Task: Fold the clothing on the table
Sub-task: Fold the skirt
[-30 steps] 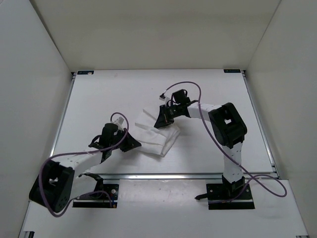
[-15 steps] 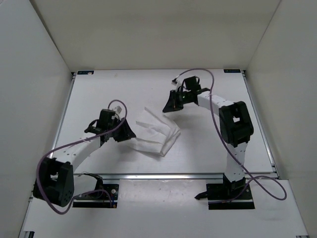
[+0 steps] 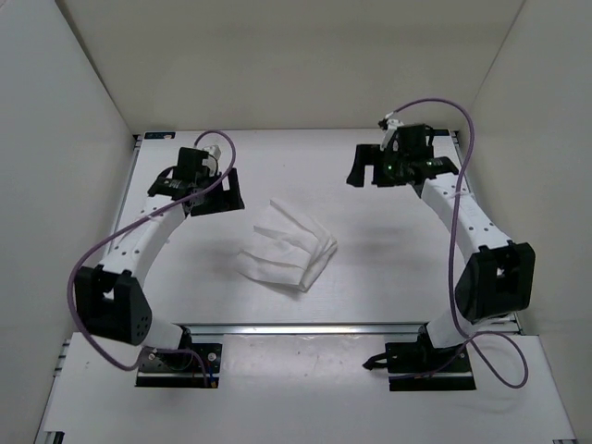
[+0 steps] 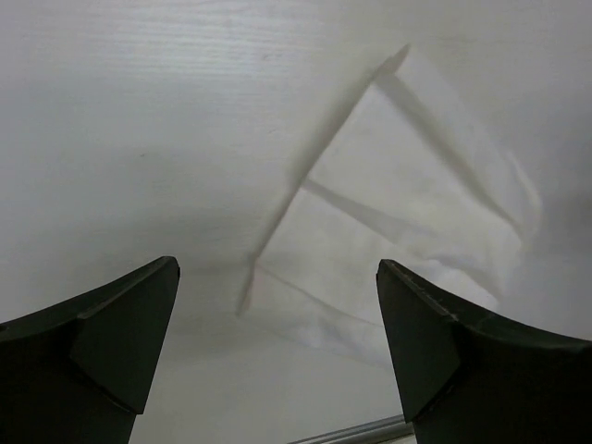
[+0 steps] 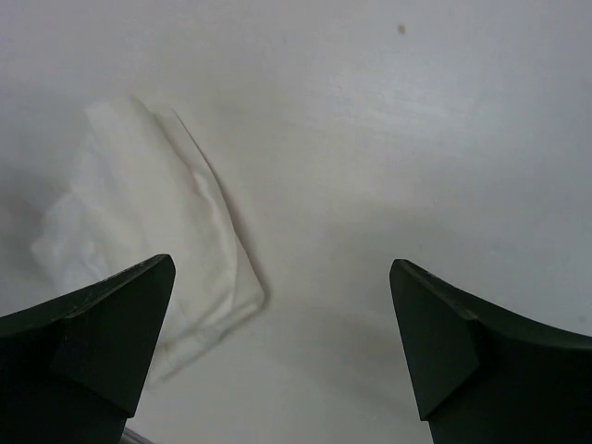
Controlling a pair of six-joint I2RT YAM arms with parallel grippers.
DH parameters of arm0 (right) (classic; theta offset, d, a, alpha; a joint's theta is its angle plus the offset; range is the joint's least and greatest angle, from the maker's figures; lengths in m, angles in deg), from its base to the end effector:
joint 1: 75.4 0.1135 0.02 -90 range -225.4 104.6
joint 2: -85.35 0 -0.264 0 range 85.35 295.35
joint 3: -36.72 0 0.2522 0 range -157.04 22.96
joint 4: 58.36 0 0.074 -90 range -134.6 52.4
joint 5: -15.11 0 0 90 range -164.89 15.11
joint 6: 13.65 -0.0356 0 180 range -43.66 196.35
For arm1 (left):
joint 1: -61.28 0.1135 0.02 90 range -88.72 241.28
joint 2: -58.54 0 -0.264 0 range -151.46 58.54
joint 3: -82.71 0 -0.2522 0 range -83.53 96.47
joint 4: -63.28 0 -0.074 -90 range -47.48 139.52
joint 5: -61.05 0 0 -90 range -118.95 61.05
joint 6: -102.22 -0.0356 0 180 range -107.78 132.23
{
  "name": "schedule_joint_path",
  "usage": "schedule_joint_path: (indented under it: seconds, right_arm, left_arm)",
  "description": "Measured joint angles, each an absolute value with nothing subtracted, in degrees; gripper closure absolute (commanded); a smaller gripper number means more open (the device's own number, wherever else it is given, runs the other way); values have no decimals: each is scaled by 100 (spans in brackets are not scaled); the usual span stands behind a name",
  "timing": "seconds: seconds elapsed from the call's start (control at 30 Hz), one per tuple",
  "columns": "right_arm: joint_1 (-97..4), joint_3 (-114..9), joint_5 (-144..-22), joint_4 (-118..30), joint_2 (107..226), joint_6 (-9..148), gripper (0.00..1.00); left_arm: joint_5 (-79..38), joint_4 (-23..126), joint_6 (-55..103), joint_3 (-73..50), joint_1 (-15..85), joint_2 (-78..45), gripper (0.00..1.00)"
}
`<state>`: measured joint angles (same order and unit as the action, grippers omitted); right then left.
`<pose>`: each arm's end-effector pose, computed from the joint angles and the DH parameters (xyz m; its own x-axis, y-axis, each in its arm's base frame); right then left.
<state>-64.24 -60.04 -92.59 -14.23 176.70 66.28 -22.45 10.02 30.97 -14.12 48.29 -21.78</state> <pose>0.3526 0.0806 0.3337 -0.6772 0.0362 -0.7349 -0.3034 0.8962 0.3237 0.2887 -0.0707 0.3020 -0.8054 -0.1420 -0.5754 0.0367 0.9571 -0.2875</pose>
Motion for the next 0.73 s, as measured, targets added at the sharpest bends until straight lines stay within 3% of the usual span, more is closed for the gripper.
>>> schedule_joint_path:
  seconds: [0.17, 0.43, 0.73]
  right_arm:
    - [-6494, -4660, -8784, -1347, 17080, 6652, 1]
    - [-6955, -3012, -8749, -1430, 15928, 6608, 1]
    - [-7064, -2573, -9003, -1795, 15367, 6567, 1]
  left_arm:
    - [-2463, 811, 2795, -1526, 4879, -2634, 1]
    - [-2349, 1430, 2653, -2533, 4914, -1845, 1]
    - [-2146, 1786, 2664, -3220, 4906, -1740, 1]
